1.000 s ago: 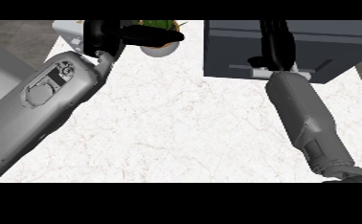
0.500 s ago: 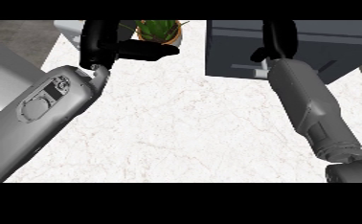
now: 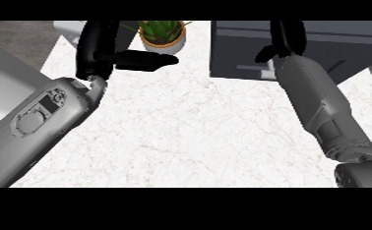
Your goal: Pick up the can, place it into the drawer and close the drawer
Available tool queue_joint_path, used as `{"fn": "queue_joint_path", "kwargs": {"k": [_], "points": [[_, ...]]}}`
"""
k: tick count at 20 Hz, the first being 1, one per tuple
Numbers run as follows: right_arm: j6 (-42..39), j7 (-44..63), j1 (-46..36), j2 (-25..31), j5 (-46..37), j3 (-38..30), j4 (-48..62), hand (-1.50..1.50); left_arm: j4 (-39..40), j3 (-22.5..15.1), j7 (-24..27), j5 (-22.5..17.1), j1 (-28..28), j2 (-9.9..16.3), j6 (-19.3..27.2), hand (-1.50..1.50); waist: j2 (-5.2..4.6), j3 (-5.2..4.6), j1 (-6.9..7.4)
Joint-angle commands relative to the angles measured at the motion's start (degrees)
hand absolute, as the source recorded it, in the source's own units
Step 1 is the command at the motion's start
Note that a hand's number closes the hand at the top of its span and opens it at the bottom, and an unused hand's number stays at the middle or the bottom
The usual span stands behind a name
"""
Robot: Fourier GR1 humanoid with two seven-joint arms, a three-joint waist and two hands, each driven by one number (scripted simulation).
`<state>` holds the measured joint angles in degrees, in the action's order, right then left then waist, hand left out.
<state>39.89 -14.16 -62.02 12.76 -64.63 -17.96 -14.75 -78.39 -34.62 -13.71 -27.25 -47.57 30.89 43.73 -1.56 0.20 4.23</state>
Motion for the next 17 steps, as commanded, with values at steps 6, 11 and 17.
{"fn": "queue_joint_path", "kwargs": {"k": [6,11,17], "points": [[-4.55,-7.90,-6.36,-5.20,14.16,-11.32,-3.21,-1.50,-0.98,0.27,2.80,0.73,5.05,0.51,-0.99,-1.50,0.13,0.01,0.83],[-9.94,-12.36,-6.48,-7.74,22.67,-17.98,-4.09,-1.50,-2.08,1.40,1.65,0.97,5.31,0.43,0.36,-1.50,0.91,0.02,-0.96],[-11.74,-13.16,-7.59,-7.73,25.36,-19.70,-2.91,-1.50,-3.39,2.63,3.20,2.27,9.63,0.10,0.38,-1.50,0.82,-0.15,-1.83]]}}
